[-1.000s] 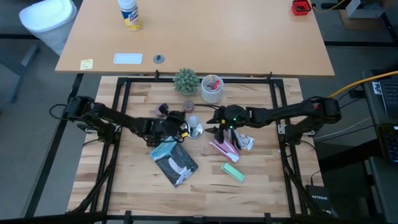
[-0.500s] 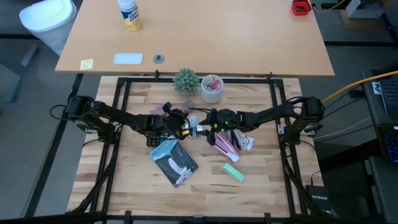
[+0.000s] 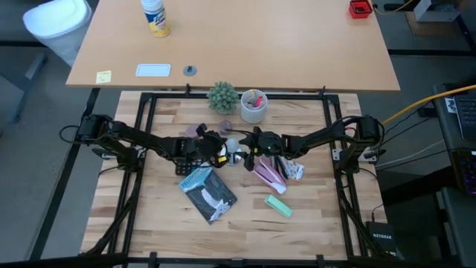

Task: Screw lightbulb
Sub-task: Remove the lightbulb from the lamp

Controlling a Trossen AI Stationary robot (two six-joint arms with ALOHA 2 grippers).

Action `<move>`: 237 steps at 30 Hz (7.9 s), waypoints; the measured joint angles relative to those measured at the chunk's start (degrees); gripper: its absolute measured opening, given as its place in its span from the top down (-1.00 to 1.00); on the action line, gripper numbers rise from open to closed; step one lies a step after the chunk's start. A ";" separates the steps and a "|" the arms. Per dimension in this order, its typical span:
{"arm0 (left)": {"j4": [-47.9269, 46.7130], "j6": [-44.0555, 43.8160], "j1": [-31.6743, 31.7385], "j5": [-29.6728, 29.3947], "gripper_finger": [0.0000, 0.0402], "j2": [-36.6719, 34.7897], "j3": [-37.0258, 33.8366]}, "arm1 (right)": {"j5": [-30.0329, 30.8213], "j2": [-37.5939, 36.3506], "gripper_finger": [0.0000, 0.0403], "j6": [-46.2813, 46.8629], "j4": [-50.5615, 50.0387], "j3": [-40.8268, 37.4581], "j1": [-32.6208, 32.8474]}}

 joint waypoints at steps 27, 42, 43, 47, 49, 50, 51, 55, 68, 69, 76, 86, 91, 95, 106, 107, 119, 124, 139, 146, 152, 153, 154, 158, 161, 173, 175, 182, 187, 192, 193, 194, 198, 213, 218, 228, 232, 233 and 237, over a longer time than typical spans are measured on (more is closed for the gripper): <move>-8.05 -10.89 -6.01 -0.33 1.00 0.00 -0.02 | 1.49 -0.03 -0.13 -0.58 1.47 0.02 -0.07; -8.31 -11.63 -4.23 -9.34 1.00 0.00 -0.02 | -2.30 0.67 -0.13 -0.32 3.16 0.02 -0.02; -7.95 -11.73 -3.78 -9.43 1.00 0.00 -0.02 | -2.30 1.22 -0.13 0.32 4.18 0.04 -0.02; -6.64 -11.28 -2.54 -9.55 1.00 0.00 -0.02 | -2.30 4.22 -0.13 2.06 8.57 0.08 0.00; -4.98 -10.13 -2.25 -9.55 1.00 0.00 0.00 | -2.20 5.17 -0.13 2.45 8.72 0.00 -0.02; -4.36 -9.90 -2.25 -9.53 1.00 0.00 0.00 | -1.69 5.41 -0.13 2.47 8.95 0.00 -0.02; -3.86 -9.81 -2.25 -9.42 1.00 0.00 0.00 | -1.22 5.48 -0.13 2.47 9.23 0.00 -0.02; -2.96 -9.03 -2.26 -7.98 1.00 0.00 0.02 | -0.83 5.48 -0.13 2.25 9.49 0.00 -0.02; -3.81 -11.62 -6.36 -8.23 1.00 0.00 0.02 | 1.15 5.49 -0.13 0.45 11.53 0.00 0.07; -3.81 -11.92 -6.70 -7.90 1.00 0.00 0.02 | 1.27 5.50 -0.13 0.46 11.56 0.00 0.07; -3.57 -13.07 -8.91 -7.00 1.00 0.00 0.02 | 1.97 5.50 -0.13 0.46 11.77 0.00 -0.04; -2.88 -12.02 -9.35 -18.75 1.00 0.00 0.02 | 1.70 5.50 -0.13 0.46 11.64 0.00 -0.04; -1.74 -9.66 -7.44 -21.06 1.00 0.00 0.02 | 1.66 5.50 -0.13 0.46 11.07 0.00 -0.02; -1.91 -9.58 -4.83 -18.44 1.00 0.00 0.02 | 1.64 5.50 -0.13 0.46 10.70 0.00 0.00; -2.00 -8.53 -4.44 -8.33 1.00 0.00 0.02 | 1.62 5.50 -0.13 0.44 10.57 0.00 0.00; -1.99 -8.53 -4.85 -7.97 1.00 0.00 0.02 | 1.62 5.50 -0.13 0.44 10.49 0.00 0.00; -1.85 -10.19 -6.40 -5.43 1.00 0.00 0.02 | 1.57 5.50 -0.13 -4.05 10.55 0.00 0.00; -1.97 -9.84 -6.54 -5.29 1.00 0.00 0.02 | -0.42 5.51 -0.02 -5.45 10.55 0.00 -0.01; -6.04 -22.13 -6.54 5.27 1.00 0.83 -0.04 | -1.47 5.52 0.11 -8.24 10.46 0.00 0.00; -4.99 -28.56 -6.52 7.50 1.00 7.21 -0.04 | -1.47 5.52 0.15 -8.24 10.31 0.00 0.00; -3.32 -28.68 -6.49 7.64 1.00 10.66 -0.04 | -1.47 5.52 0.16 -8.22 10.26 0.02 0.00; -3.55 -29.07 -6.49 7.63 1.00 10.93 -0.04 | -1.47 5.52 0.16 -8.22 10.27 0.00 0.00; -3.71 -29.34 -6.48 7.64 1.00 11.09 -0.04 | -1.47 5.52 0.16 -8.22 10.26 0.01 0.00; -4.72 -29.29 -5.68 7.58 1.00 11.13 -0.02 | -1.54 5.52 0.16 -8.20 10.24 0.02 0.00; -6.46 -29.41 -4.48 7.39 1.00 11.14 -0.04 | -3.33 5.52 0.16 -8.18 10.24 0.00 0.00; -6.02 -25.11 -0.23 4.47 1.00 13.64 0.15 | -5.75 5.46 0.16 -8.22 9.29 0.07 -0.07; -6.08 -23.37 0.10 2.55 1.00 13.74 0.09 | -5.77 5.46 0.16 -8.23 9.18 0.13 -0.07; -6.47 -15.87 1.33 -5.77 1.00 13.90 -0.14 | -6.14 5.46 0.16 -8.24 8.99 0.11 -0.02; -5.72 -14.15 2.54 -7.14 1.00 13.90 -0.07 | -6.07 5.46 0.16 -8.26 8.95 0.11 0.00; -4.53 -14.30 1.20 -7.29 1.00 10.88 -0.07 | -4.78 5.46 0.16 -8.27 8.93 0.09 0.04; -4.39 -14.28 0.52 -7.26 1.00 9.76 -0.04 | -4.61 5.46 0.16 -8.26 8.92 0.07 0.04; -4.66 -14.29 -0.22 -7.22 1.00 8.59 -0.04 | -4.52 5.46 0.16 -8.29 8.93 0.07 0.04; -4.81 -14.30 -3.44 -4.98 1.00 3.93 -0.04 | -4.46 5.46 0.16 -8.29 8.92 0.07 0.04; -4.48 -24.75 -10.25 6.86 1.00 6.28 0.00 | -4.37 5.46 0.16 -8.31 8.93 0.03 0.00; -2.18 -27.82 -10.25 7.00 1.00 9.88 0.00 | -4.35 5.46 0.16 -8.31 8.95 0.02 0.00; -2.24 -28.57 -9.26 6.61 1.00 12.63 -0.02 | -4.37 5.48 0.16 -8.33 8.93 0.02 0.00; -4.34 -28.70 -8.40 4.55 1.00 12.63 0.00 | -4.86 5.48 0.16 -8.33 8.93 0.02 0.00; -4.72 -28.72 -8.14 4.10 1.00 12.63 0.00 | -5.23 5.48 0.16 -8.37 8.93 0.02 0.00; -6.61 -28.72 -7.04 2.36 1.00 12.63 0.00 | -6.44 5.50 0.16 -8.45 8.93 0.02 -0.07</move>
